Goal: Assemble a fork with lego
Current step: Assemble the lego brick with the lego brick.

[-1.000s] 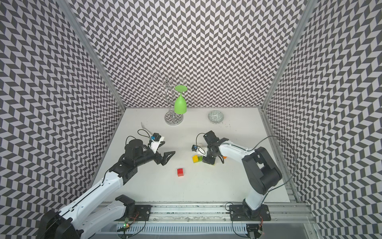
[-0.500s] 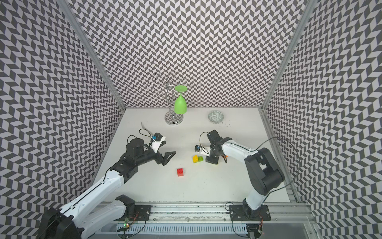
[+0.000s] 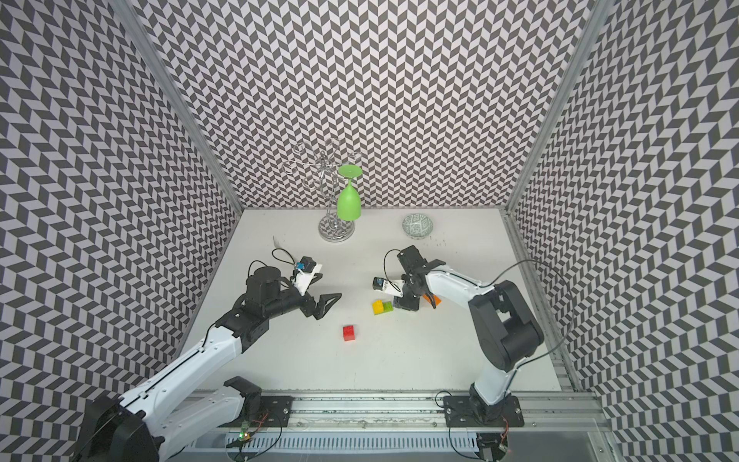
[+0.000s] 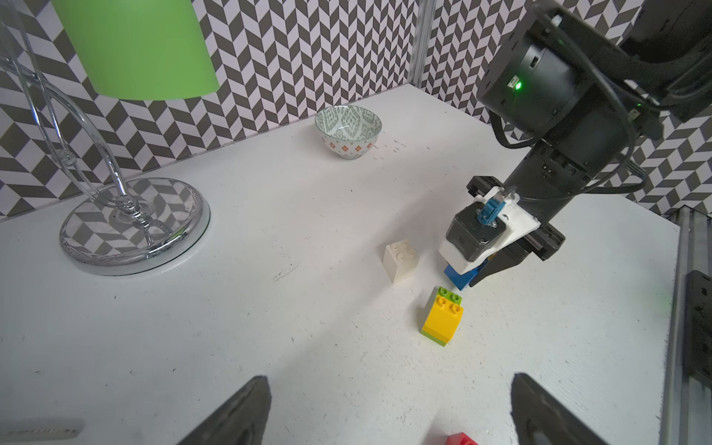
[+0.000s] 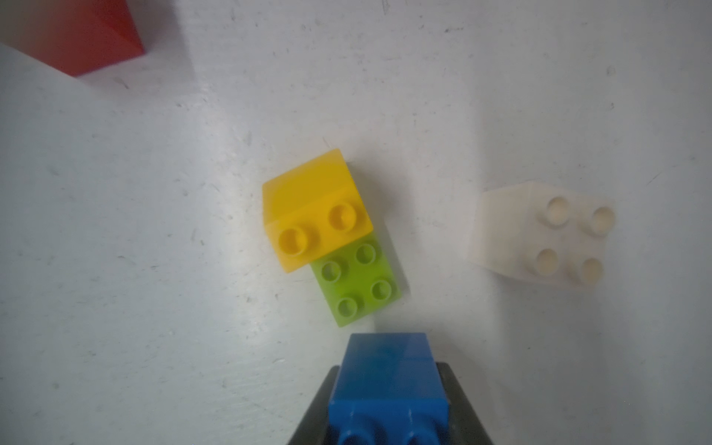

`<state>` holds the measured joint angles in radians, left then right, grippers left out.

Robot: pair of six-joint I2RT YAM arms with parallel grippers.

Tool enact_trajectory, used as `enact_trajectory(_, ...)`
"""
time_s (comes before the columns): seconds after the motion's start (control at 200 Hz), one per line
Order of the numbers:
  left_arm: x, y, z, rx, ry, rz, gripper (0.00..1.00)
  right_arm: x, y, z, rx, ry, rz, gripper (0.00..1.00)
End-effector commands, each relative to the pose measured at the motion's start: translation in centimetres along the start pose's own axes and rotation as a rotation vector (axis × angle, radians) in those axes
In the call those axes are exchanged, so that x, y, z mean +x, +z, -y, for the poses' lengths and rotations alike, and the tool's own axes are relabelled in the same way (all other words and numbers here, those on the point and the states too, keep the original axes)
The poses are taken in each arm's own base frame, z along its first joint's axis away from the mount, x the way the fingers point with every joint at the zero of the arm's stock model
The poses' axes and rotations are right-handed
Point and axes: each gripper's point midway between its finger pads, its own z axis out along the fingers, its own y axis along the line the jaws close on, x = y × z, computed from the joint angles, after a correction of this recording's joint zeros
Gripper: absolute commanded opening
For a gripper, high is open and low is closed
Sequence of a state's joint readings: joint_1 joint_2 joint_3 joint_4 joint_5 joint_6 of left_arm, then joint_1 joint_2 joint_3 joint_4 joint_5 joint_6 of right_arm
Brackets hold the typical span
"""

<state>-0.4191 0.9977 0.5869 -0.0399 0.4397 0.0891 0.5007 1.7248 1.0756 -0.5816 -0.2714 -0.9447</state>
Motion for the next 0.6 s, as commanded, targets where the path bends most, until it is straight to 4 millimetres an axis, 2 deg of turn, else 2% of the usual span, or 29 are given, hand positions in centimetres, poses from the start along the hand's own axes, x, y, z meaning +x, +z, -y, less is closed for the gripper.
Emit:
enact_trajectory(0.0,-1.0,0.0,0.4,0.017,0.024,0.018,0.99,-2.1,-0.3,1.1,0.013,-0.057,0.076,0.00)
enact_trajectory(0.596,-0.6,0.2,0.2,0.012,0.026,0.011,0.99,-1.8,1.0,0.5,-0.026,-0.117,0.037,0.00)
